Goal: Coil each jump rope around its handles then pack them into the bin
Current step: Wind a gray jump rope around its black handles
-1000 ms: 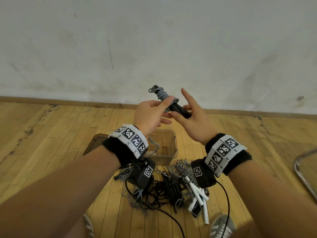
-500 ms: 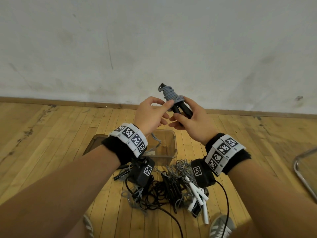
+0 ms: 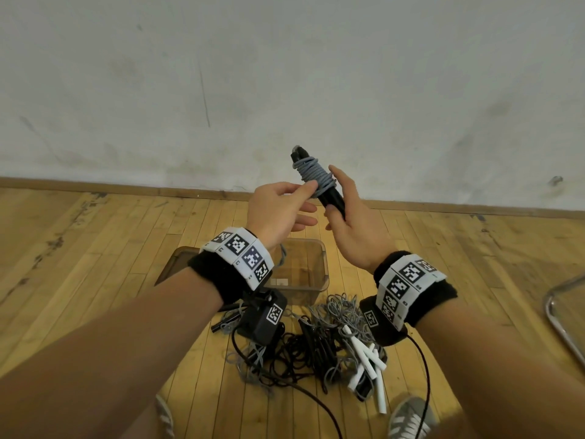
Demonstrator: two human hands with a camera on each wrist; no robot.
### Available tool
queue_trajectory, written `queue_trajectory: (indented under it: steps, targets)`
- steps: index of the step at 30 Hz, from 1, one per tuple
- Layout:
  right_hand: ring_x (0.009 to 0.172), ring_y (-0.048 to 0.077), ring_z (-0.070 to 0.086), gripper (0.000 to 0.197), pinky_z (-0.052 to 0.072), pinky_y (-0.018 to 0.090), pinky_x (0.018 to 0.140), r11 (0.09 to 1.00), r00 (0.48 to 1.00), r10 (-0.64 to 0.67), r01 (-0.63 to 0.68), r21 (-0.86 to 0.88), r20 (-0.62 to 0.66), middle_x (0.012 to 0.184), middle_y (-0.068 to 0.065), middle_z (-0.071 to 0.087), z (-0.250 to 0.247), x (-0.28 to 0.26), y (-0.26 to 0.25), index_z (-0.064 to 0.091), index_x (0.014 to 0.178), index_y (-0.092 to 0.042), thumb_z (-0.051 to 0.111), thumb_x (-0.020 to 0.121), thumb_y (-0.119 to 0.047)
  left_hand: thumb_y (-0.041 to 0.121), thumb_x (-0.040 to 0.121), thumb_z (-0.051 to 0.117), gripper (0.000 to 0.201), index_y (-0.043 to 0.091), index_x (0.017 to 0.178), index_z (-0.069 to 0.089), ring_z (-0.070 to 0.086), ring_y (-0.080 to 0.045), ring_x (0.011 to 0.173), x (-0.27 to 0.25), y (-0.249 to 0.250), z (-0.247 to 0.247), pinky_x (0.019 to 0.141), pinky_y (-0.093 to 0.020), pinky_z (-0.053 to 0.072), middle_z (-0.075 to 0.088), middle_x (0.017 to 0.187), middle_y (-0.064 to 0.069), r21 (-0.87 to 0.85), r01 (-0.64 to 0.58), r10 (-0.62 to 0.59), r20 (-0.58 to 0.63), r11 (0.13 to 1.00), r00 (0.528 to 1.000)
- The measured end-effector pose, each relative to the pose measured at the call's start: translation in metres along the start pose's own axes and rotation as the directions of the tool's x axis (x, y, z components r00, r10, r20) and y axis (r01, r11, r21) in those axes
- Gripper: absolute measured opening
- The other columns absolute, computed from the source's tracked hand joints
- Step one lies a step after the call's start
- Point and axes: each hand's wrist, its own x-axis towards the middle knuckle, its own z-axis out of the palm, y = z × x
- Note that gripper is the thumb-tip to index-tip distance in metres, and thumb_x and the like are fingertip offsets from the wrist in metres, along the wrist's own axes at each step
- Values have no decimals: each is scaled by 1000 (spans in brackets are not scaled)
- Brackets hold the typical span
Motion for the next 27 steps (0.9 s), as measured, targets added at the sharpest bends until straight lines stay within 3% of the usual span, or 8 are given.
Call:
queue_trajectory:
  steps: [4, 7, 9, 12, 15, 19, 24, 27]
  targets:
    - [118, 12, 55, 50, 50, 44, 99, 995, 997, -68, 66, 80, 30, 145, -7, 51, 8, -3, -3, 20, 158, -41, 29, 110, -28, 52, 90, 71, 38, 16, 101, 75, 78, -23, 74, -1, 0, -3, 66, -32, 58, 79, 85, -6, -44, 45, -45, 20, 998, 999]
    - [101, 15, 57, 51, 52, 49, 90, 989, 993, -112, 109, 98, 21, 122, -6, 60, 6, -2, -3, 28, 155, -38, 39, 108, -23, 60, 87, 71, 48, 16, 106, 73, 77, -21, 74, -2, 1, -2, 69, -32, 60, 79, 85, -4, -32, 37, -36, 26, 999, 999]
    - [99, 14, 62, 56, 57, 42, 87, 976, 995, -94, 86, 200, 31, 118, -7, 63, 2, -3, -8, 31, 154, -37, 52, 105, -20, 57, 88, 70, 46, 15, 107, 71, 77, -20, 73, -1, 0, -2, 65, -30, 56, 79, 85, -3, -18, 8, -8, 25, 1000, 1000]
    - [90, 20, 70, 71, 62, 34, 78, 871, 993, 71, -108, 479, 95, 116, 7, 68, -3, -5, -12, 29, 153, -43, 67, 98, -19, 54, 93, 65, 40, 16, 105, 73, 75, -16, 73, 1, 0, -2, 58, -23, 50, 79, 89, -1, 13, -54, 53, 49, 998, 997]
    - [76, 28, 72, 63, 62, 37, 73, 762, 961, 193, -274, 586, 198, 104, 15, 74, -5, -5, -15, 36, 152, -32, 66, 98, -20, 54, 97, 59, 42, 16, 103, 74, 69, -12, 64, 2, -1, -1, 53, -18, 46, 75, 81, 4, 43, -101, 98, 63, 994, 993]
    - [72, 27, 73, 55, 61, 36, 71, 751, 967, 198, -255, 608, 162, 88, 14, 74, -7, -4, -14, 43, 147, -24, 65, 98, -14, 61, 97, 54, 61, 4, 94, 76, 55, -12, 60, 3, -5, -2, 62, -24, 46, 61, 60, 2, 133, -96, 82, 104, 986, 991]
    - [80, 28, 74, 74, 62, 34, 75, 784, 968, 221, -247, 569, 115, 110, 12, 71, -7, -3, -10, 28, 158, -27, 67, 97, -13, 61, 101, 46, 68, 1, 77, 68, 52, -13, 54, 2, -5, 0, 66, -31, 46, 58, 55, 2, 165, -86, 59, 160, 983, 985]
    - [82, 28, 76, 70, 63, 37, 79, 837, 973, 230, -216, 503, 34, 122, 9, 66, -6, 0, -5, 35, 155, -21, 70, 94, -9, 42, 105, 52, 45, 4, 95, 74, 50, -12, 53, 2, -10, 1, 62, -30, 45, 56, 55, 5, 141, -107, 83, 164, 984, 983]
